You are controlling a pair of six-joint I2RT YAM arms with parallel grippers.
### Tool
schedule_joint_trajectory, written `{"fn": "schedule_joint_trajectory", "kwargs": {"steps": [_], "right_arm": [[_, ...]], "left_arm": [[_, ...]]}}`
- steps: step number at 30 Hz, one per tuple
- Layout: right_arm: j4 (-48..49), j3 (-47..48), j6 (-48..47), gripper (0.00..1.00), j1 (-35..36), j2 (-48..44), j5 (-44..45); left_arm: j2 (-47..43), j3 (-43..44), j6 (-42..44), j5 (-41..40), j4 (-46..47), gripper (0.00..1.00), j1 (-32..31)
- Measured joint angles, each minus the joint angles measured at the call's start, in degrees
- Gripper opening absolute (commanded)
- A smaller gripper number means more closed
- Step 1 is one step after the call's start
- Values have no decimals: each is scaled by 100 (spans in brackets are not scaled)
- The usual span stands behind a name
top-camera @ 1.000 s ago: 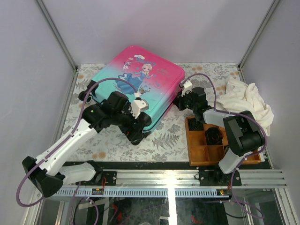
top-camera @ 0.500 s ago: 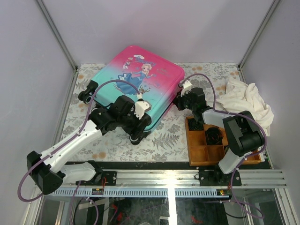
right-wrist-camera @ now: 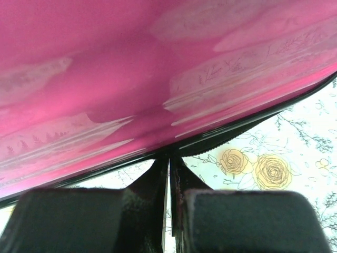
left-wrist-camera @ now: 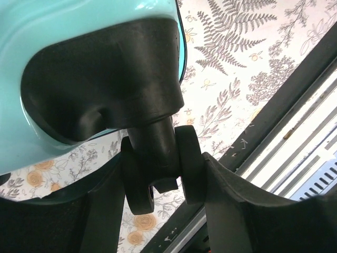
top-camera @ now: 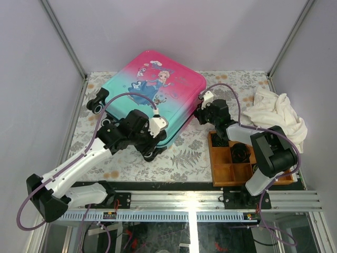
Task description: Pack the luggage
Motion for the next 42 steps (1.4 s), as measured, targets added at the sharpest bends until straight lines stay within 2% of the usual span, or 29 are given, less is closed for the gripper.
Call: {"fn": "schedule_joint_trajectory", "kwargs": {"steps": [6, 18, 24, 31, 37, 42], "right_arm": [[-114, -24, -260, 0, -96, -116, 33], [-275, 101, -728, 0, -761, -153, -455], [-588, 17, -944, 0, -881, -424, -894], [-1344, -262, -1038, 0, -894, -1075, -1574], [-1923, -431, -1080, 0, -833, -1537, -1928], [-1976, -391, -1182, 0, -774, -1510, -1810]], "left_arm": [[-197, -15, 758, -7, -278, 0, 398], [-992, -446, 3016, 33, -498, 0, 1320], [-1161, -535, 4365, 452, -671, 0, 2448], [-1150, -608, 5783, 1016, -791, 0, 3585], [-684, -415, 6516, 1550, -839, 0, 4494], [-162, -122, 6883, 1766, -870, 0, 4804]]}}
